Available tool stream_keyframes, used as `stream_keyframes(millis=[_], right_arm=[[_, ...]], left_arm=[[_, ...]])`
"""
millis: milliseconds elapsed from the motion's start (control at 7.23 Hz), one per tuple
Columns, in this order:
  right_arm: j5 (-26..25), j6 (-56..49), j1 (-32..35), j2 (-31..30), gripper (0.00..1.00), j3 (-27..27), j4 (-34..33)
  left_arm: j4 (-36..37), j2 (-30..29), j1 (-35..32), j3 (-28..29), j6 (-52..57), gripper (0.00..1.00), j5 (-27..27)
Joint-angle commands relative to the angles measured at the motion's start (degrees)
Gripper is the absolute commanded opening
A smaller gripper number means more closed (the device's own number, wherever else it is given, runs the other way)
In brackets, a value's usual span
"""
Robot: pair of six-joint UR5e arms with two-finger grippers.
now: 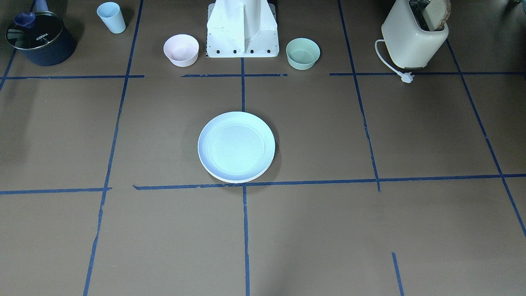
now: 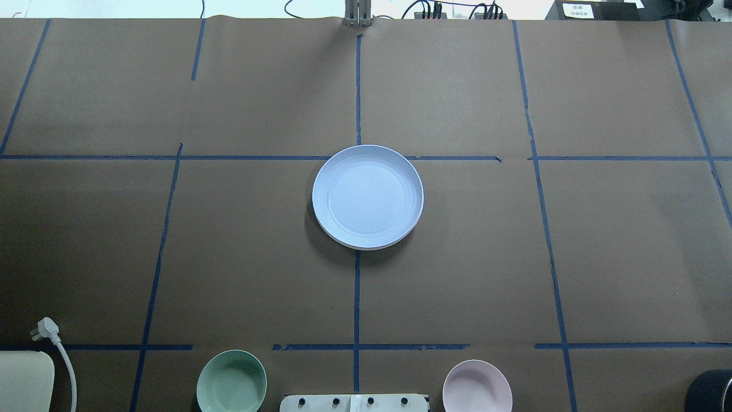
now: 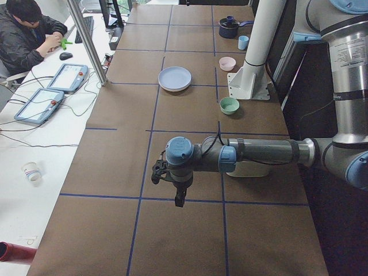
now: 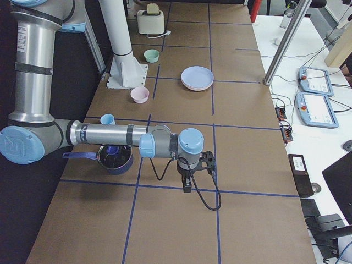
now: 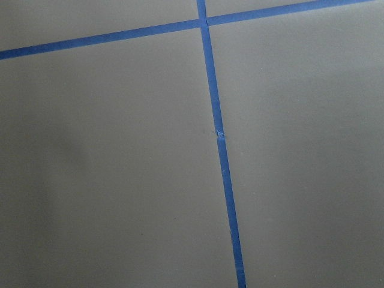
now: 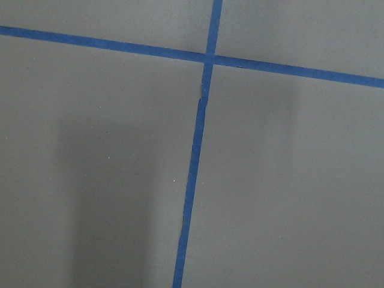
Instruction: Stack three plates with pink and blue
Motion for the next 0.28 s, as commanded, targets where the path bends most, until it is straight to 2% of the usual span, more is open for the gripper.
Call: stream_keyframes(millis=[0,138], right_arm=[[-0.01,0.00,-0.02,0.02,1.00,-0.04,0.00],[-0.01,0.00,-0.02,0.02,1.00,-0.04,0.00]], left_arm=[[0.14,0.00,0.00,-0.01,0.00,1.00,0.03],[0.14,0.00,0.00,-0.01,0.00,1.00,-0.05]])
